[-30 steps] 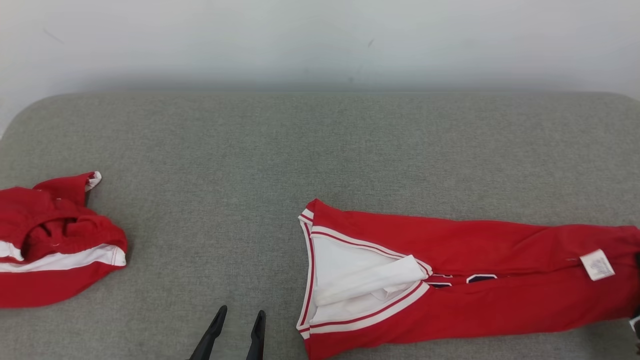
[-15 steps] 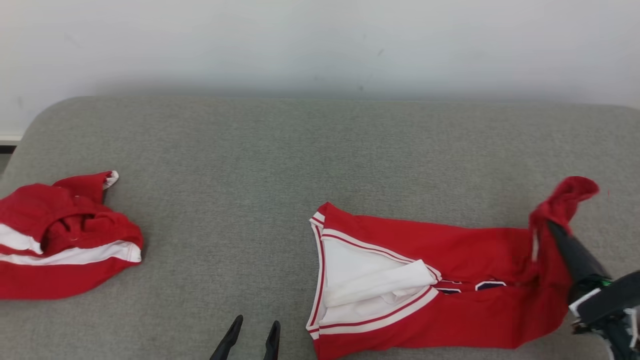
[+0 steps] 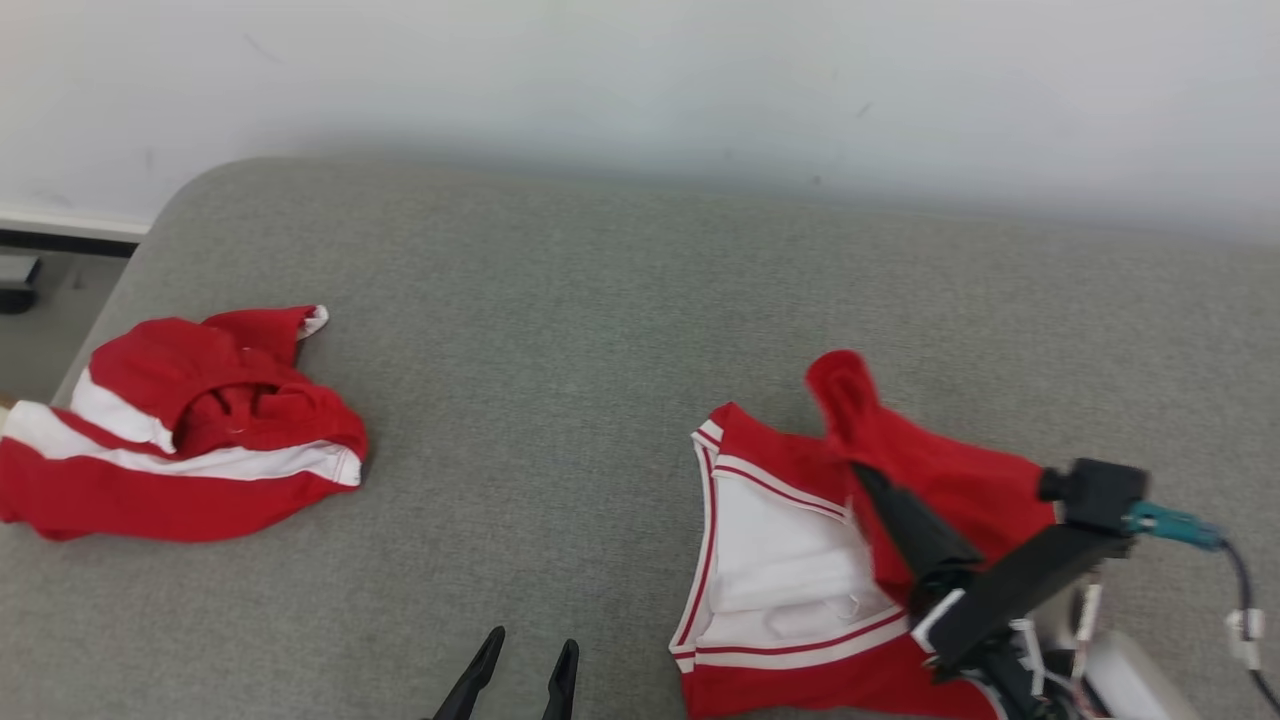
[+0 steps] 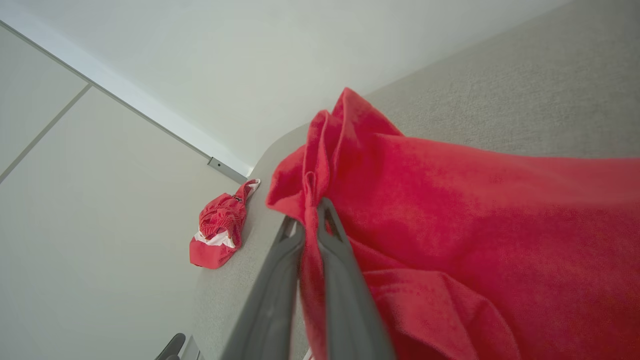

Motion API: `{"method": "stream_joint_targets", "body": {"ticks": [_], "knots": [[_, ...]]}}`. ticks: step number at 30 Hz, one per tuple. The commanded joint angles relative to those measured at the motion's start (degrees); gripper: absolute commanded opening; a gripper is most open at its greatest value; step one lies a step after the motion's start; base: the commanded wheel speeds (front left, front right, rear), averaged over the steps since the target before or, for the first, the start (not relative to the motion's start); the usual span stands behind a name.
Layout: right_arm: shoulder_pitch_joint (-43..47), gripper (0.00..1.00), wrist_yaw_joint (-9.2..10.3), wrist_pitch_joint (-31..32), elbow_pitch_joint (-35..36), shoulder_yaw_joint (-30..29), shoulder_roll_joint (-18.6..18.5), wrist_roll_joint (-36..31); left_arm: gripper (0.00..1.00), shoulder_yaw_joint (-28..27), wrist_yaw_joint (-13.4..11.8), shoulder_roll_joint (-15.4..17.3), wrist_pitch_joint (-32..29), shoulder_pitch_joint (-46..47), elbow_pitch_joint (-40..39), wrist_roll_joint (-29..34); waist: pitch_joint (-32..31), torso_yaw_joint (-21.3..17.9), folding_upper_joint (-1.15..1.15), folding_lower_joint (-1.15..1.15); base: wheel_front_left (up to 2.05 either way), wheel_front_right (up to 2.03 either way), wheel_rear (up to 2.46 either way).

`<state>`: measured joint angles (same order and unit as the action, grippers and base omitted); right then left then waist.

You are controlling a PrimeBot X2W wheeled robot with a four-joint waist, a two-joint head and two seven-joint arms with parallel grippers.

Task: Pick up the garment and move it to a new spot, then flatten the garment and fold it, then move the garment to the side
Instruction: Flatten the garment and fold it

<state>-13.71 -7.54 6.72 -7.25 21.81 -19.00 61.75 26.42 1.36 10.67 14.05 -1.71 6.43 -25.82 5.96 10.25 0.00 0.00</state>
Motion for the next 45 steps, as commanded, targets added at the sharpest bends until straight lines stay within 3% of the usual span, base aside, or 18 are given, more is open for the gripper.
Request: {"method": "stream_joint_targets", "body": {"ticks": [1,6,12,13,15,16,23,30,39,45], "knots": [[-0.6,0.00,0.12,0.4,-0.6,0.2,1.1,-0.9,1.00,0.0,0.0,-0.2,0.1,0.7,0.0,-0.7,0.2,1.3,0.00,0.00,0.00,0.00,0.00],[-1.9,0.00,0.12,2.1,-4.6,0.1,6.8,-5.0,1.00,0.2,0.1,-0.2,0.1,0.8,0.4,-0.6,0.6,2.9,0.00,0.00,0.00,0.00,0.00],[-2.7,0.00,0.12,2.9,-7.6,-1.0,10.6,-8.6,1.00,0.4,0.2,-0.5,0.3,1.1,0.7,-0.8,0.8,3.8,0.00,0.00,0.00,0.00,0.00],[-2.6,0.11,0.12,3.2,-7.9,-1.1,11.1,-8.8,1.00,0.4,0.1,-0.5,0.4,1.0,0.7,-0.8,0.8,3.8,0.00,0.00,0.00,0.00,0.00],[-2.4,0.50,0.12,3.8,-7.9,-1.2,12.0,-8.9,1.00,0.3,0.0,-0.4,0.4,0.9,0.8,-0.8,0.7,3.7,0.00,0.00,0.00,0.00,0.00],[-2.1,1.00,0.12,4.2,-7.8,-1.2,12.4,-8.7,1.00,0.2,-0.1,-0.3,0.5,0.8,0.9,-0.8,0.6,3.5,0.00,0.00,0.00,0.00,0.00],[-0.1,1.00,0.12,5.4,-4.4,-2.3,13.5,-7.2,1.00,0.1,-0.6,0.3,0.3,0.5,0.4,-0.8,-0.5,1.1,0.00,0.00,0.00,0.00,0.00],[3.7,1.00,0.12,2.3,0.2,-6.5,10.1,-9.9,1.00,-1.5,-1.9,0.6,0.7,-0.7,-1.0,-1.1,-2.5,-2.2,0.00,0.00,0.00,0.00,0.00],[7.9,1.00,0.12,-7.7,2.2,-6.4,4.9,-15.0,1.00,-4.6,-4.0,0.7,1.0,-2.2,-1.9,-1.4,-5.2,-6.3,0.00,0.00,0.00,0.00,0.00],[9.4,1.00,0.12,-18.4,-2.1,-3.9,0.4,-23.6,1.00,-7.3,-5.3,0.4,1.1,-3.8,-2.9,-1.2,-7.1,-8.9,0.00,0.00,0.00,0.00,0.00]]}}
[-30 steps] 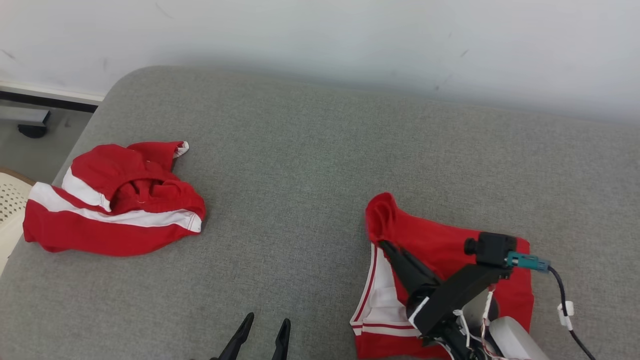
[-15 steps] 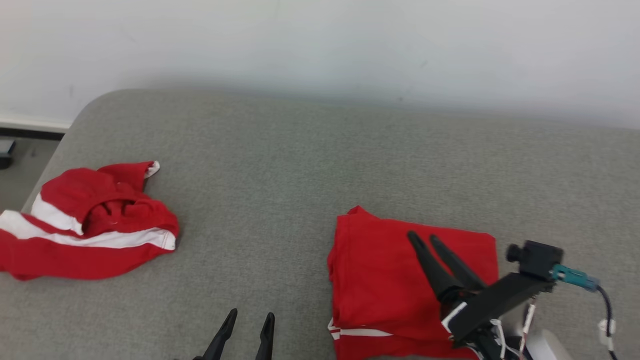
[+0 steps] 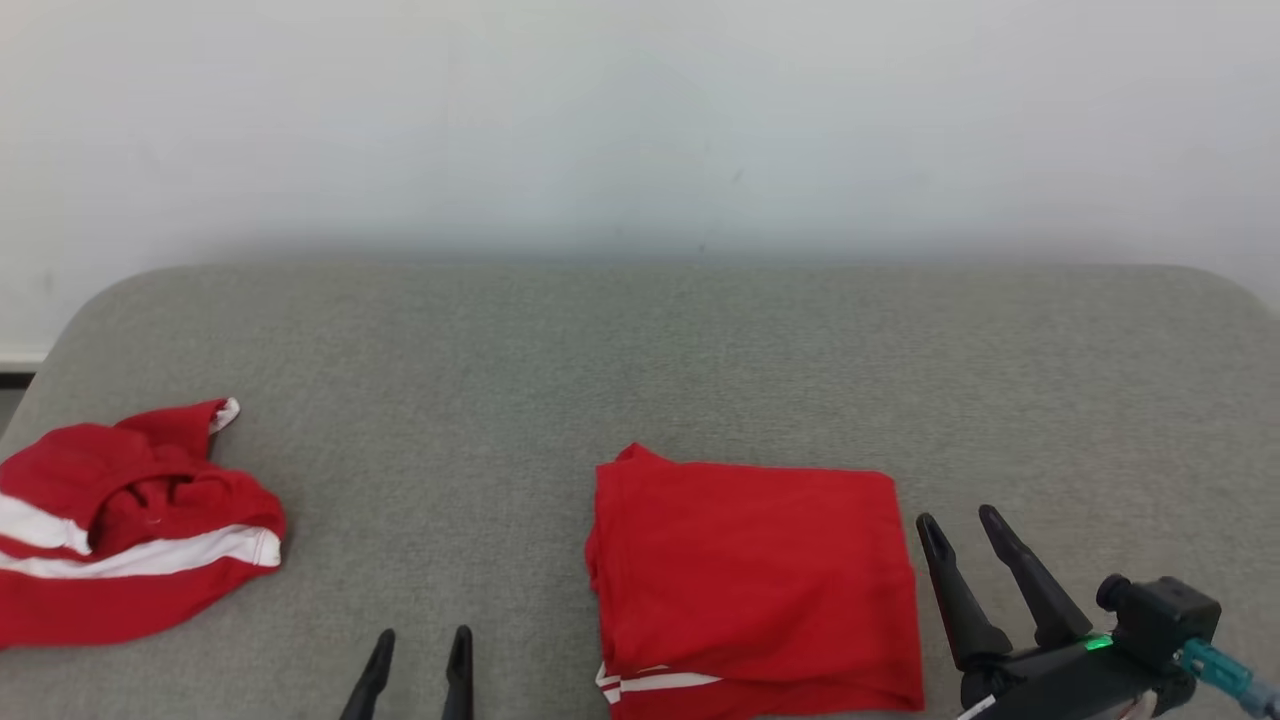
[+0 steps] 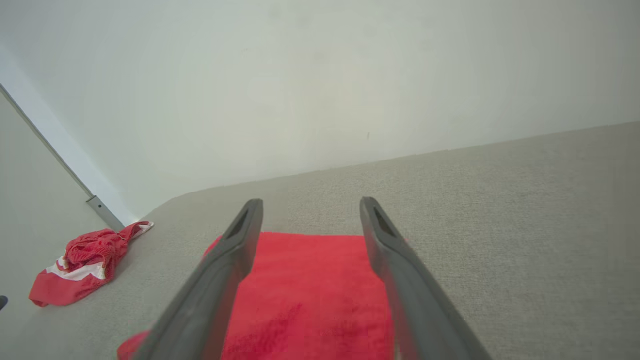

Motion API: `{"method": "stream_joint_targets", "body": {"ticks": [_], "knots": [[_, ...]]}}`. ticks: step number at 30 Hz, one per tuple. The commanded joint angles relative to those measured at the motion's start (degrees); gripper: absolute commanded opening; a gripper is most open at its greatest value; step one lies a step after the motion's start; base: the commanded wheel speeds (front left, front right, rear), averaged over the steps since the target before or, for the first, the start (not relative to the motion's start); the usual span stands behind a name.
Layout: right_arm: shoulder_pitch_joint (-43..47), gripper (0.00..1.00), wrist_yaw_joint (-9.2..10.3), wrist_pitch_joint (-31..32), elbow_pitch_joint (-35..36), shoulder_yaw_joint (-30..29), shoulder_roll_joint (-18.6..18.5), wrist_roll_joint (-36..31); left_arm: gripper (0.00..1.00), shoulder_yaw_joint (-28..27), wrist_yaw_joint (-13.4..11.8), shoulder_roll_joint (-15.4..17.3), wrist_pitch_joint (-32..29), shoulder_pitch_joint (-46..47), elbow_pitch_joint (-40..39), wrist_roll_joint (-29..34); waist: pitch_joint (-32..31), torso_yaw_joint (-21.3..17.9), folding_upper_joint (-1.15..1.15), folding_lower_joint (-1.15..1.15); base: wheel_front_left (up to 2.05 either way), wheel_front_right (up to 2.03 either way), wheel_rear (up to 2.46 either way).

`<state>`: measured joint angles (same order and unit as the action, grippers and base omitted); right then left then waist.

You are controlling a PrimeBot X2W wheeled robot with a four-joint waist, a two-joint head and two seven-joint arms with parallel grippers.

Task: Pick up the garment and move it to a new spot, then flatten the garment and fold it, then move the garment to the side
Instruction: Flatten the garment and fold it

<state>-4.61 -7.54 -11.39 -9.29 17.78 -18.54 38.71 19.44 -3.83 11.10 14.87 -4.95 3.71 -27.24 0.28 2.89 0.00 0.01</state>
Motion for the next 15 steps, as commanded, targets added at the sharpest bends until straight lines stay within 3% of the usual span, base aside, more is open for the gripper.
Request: {"method": "stream_joint_targets", "body": {"ticks": [1,5,10,15], "knots": [[0.4,1.00,0.12,-1.4,-1.0,0.1,-0.5,-2.3,1.00,-0.7,-0.2,0.0,0.3,-0.9,-0.2,0.4,-1.6,-2.0,0.00,-0.01,0.00,0.00,0.00],[0.7,1.00,0.12,-3.7,-2.4,-1.1,0.2,-8.0,1.00,-2.2,-0.8,0.6,0.4,-1.8,-1.4,3.4,-2.2,-2.9,0.00,-0.01,0.00,0.00,0.00],[3.5,1.00,0.12,-3.8,3.3,-4.8,1.7,-16.9,1.00,-4.2,-0.5,0.2,0.4,-3.0,-3.3,8.0,-2.7,-3.0,0.00,-0.01,0.00,0.00,0.00],[7.9,1.00,0.12,-3.8,7.0,-7.4,3.9,-21.5,1.00,-5.5,0.2,-1.1,0.3,-4.8,-4.7,13.3,-3.6,-2.1,0.00,-0.01,0.00,0.00,0.00]]}}
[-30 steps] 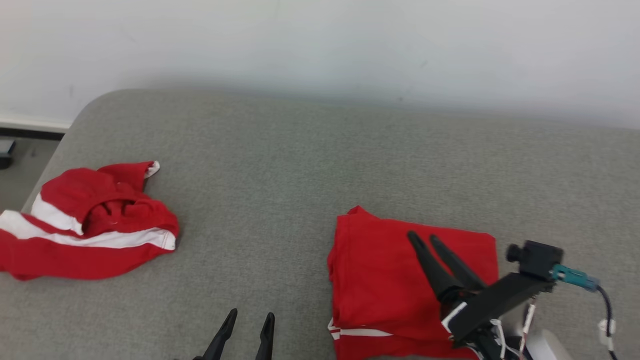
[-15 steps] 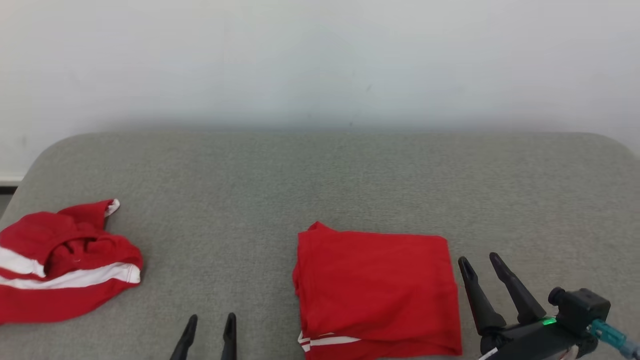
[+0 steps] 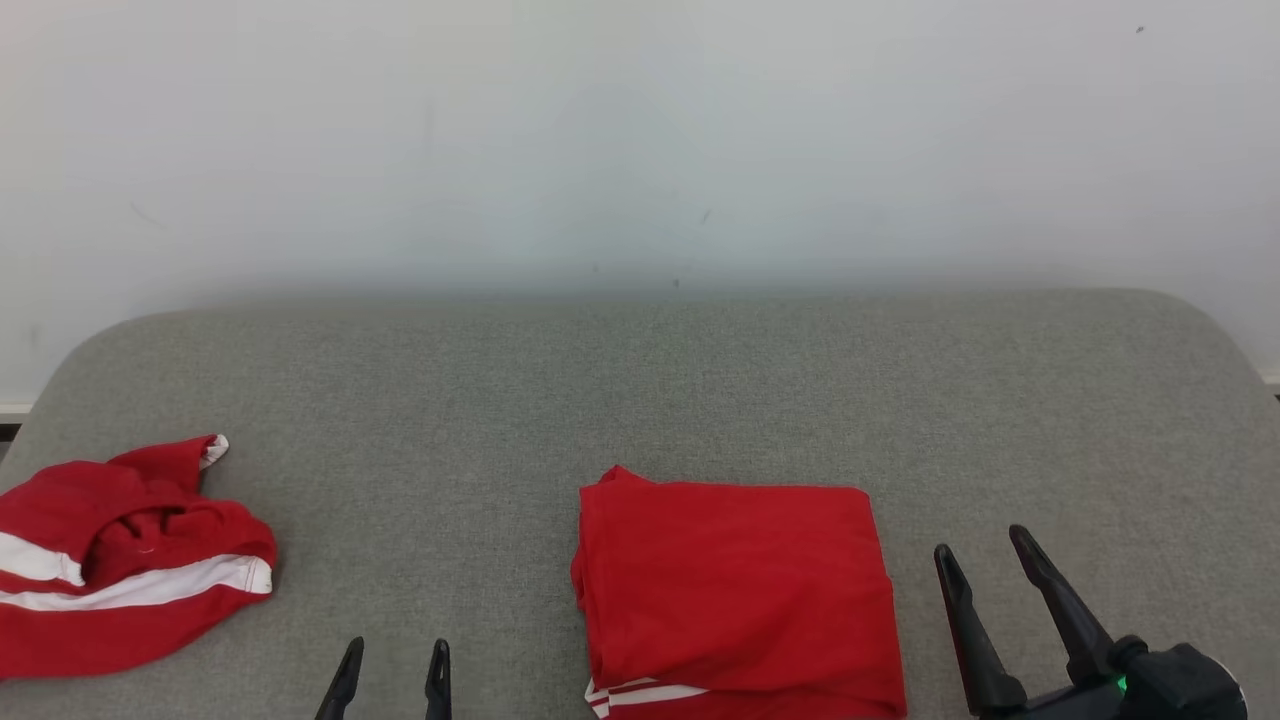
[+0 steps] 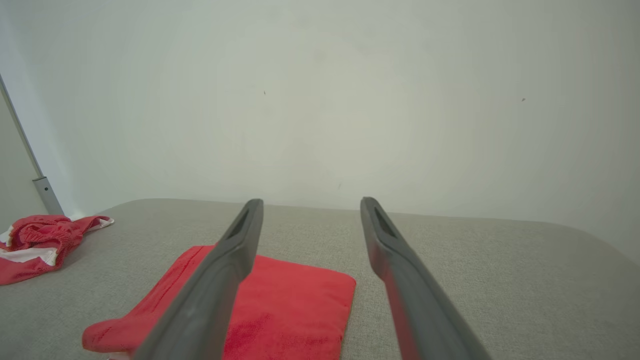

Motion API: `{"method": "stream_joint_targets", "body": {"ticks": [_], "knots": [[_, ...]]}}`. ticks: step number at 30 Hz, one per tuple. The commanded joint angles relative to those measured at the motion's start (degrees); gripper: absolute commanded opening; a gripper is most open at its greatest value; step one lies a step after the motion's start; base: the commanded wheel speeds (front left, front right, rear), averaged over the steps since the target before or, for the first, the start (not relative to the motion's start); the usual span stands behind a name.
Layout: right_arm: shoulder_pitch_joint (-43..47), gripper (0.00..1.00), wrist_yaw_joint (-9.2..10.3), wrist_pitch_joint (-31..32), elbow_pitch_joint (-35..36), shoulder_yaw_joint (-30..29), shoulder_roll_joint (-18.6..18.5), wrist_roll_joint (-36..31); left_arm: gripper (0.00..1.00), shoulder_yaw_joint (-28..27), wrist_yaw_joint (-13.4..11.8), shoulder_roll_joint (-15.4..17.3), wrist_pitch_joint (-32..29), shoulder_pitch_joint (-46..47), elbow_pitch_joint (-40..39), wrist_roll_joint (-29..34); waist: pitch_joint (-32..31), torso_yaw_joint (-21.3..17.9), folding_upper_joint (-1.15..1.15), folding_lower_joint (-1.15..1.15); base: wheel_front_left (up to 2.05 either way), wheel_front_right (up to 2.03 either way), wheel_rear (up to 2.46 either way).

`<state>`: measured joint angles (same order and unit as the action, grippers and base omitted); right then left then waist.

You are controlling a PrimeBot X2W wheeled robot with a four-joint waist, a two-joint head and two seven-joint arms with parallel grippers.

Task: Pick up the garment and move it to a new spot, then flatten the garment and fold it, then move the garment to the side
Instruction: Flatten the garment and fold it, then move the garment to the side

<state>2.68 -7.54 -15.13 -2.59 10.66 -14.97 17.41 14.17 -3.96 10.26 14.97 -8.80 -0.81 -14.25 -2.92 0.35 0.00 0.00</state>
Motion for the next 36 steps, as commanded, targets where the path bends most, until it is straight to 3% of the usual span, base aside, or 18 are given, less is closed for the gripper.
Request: {"method": "stream_joint_targets", "body": {"ticks": [1,17,36], "knots": [[1.7,1.00,0.12,0.0,0.7,-0.6,0.6,-0.7,1.00,-0.7,0.5,-0.8,0.2,-1.4,-0.3,0.7,-0.7,0.6,0.00,0.00,0.00,0.00,0.00],[8.1,1.00,0.12,0.0,0.6,-1.8,4.0,-3.2,1.00,-7.5,6.6,-5.8,0.2,-6.3,0.5,5.9,-3.7,1.8,0.00,0.00,0.00,0.00,0.00],[8.6,1.00,0.12,0.0,-0.6,-2.4,5.2,-3.0,1.00,-9.3,9.3,-7.3,0.2,-6.6,1.8,7.5,-4.0,1.9,0.00,0.00,0.00,0.00,0.00]]}}
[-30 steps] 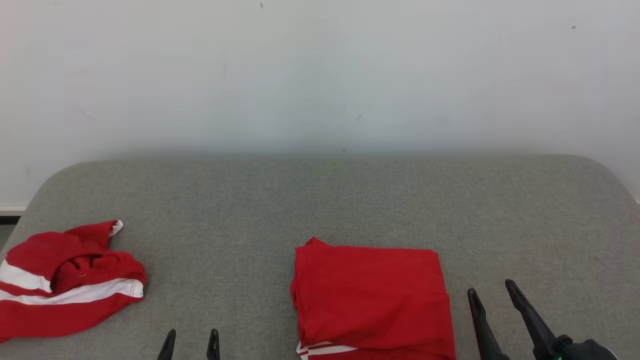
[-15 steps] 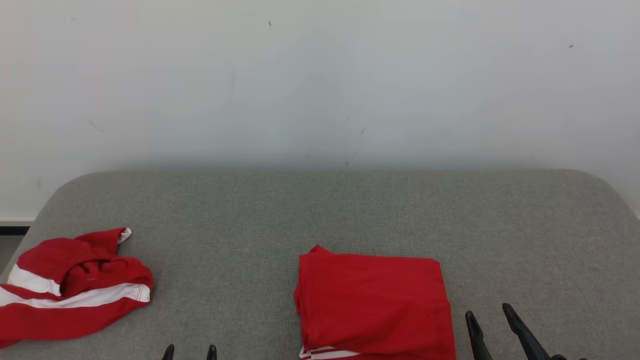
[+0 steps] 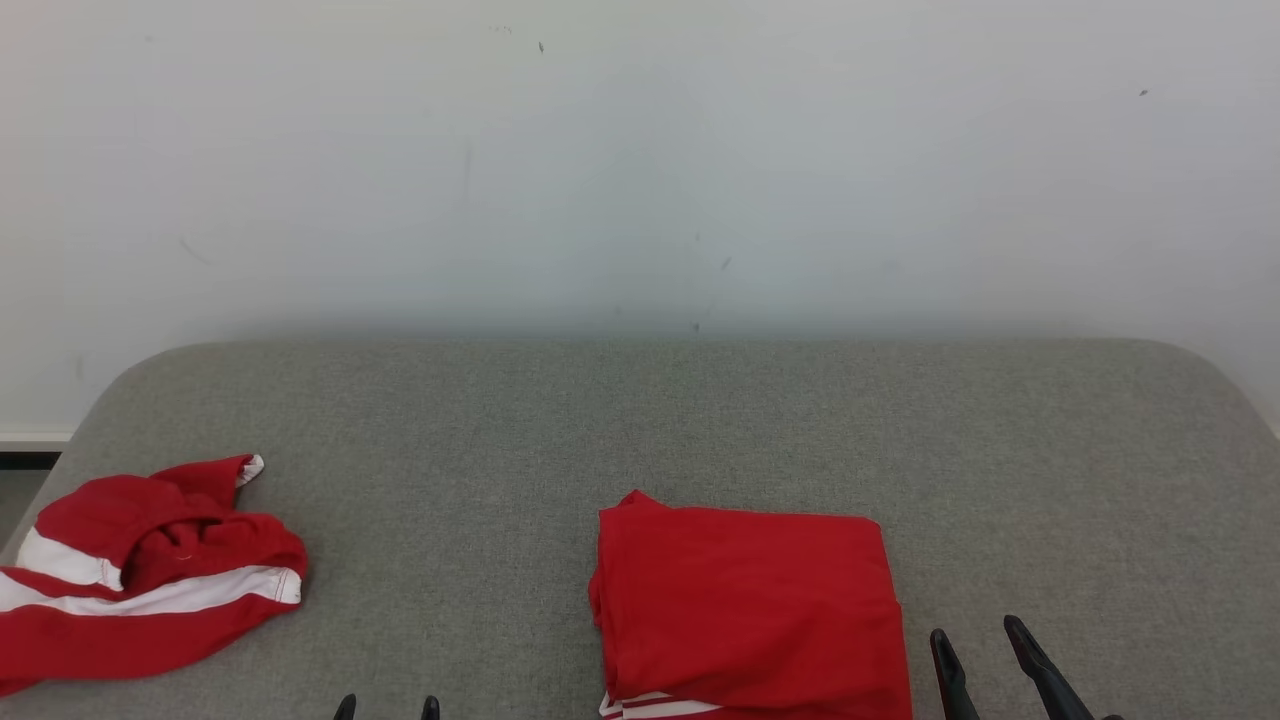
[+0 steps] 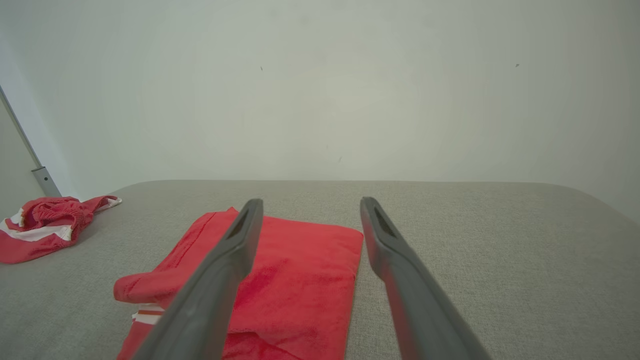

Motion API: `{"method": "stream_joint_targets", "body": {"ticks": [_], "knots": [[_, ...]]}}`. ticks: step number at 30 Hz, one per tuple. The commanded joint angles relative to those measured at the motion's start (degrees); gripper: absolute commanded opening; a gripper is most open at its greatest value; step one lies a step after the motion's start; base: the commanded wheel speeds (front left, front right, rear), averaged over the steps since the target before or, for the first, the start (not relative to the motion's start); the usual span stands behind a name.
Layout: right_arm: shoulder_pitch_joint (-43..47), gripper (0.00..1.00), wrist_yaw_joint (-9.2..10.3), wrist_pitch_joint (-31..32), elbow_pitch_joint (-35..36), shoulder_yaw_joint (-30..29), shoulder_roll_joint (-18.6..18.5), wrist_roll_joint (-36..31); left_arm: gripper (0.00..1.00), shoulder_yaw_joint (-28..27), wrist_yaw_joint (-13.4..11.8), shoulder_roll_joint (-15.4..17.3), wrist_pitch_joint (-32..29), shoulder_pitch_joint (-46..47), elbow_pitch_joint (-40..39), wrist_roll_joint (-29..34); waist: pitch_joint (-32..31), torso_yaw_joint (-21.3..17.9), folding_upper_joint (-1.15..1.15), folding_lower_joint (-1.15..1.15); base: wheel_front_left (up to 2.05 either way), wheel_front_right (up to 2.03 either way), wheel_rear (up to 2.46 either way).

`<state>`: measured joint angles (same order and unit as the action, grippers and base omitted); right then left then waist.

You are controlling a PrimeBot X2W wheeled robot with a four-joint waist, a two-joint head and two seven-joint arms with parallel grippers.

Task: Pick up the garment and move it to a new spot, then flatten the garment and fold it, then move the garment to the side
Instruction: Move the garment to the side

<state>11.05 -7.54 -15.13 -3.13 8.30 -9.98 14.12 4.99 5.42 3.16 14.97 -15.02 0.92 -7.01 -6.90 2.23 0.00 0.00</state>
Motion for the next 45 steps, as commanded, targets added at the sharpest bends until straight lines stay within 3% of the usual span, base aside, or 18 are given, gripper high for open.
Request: {"method": "stream_joint_targets", "body": {"ticks": [1,22,31,38,45], "knots": [[0.2,1.00,0.12,0.0,0.0,0.0,0.2,0.5,1.00,-0.1,0.0,-0.2,0.2,-0.4,0.1,0.3,0.0,0.0,0.00,0.00,0.00,0.00,0.00],[-0.6,1.00,0.12,0.0,-1.5,0.9,-0.9,1.1,1.00,0.9,0.6,-0.3,0.2,-0.3,0.2,0.3,0.3,0.4,0.00,0.00,0.00,0.00,0.00],[-4.8,1.00,0.12,0.0,-9.5,4.4,-2.4,2.9,1.00,1.5,0.9,-0.3,0.2,0.6,-0.2,0.4,1.8,1.1,0.00,0.00,0.00,0.00,0.00],[-13.2,1.00,0.12,0.0,-20.0,9.2,-5.4,10.9,1.00,3.1,1.6,-0.3,0.2,1.8,-0.7,0.9,4.5,2.3,0.00,0.00,0.00,0.00,0.00],[-21.4,1.00,0.12,1.2,-30.5,13.7,-7.1,27.1,1.00,4.2,1.9,-0.3,0.2,3.4,-1.0,0.3,7.6,3.1,0.00,0.00,0.00,0.00,0.00]]}}
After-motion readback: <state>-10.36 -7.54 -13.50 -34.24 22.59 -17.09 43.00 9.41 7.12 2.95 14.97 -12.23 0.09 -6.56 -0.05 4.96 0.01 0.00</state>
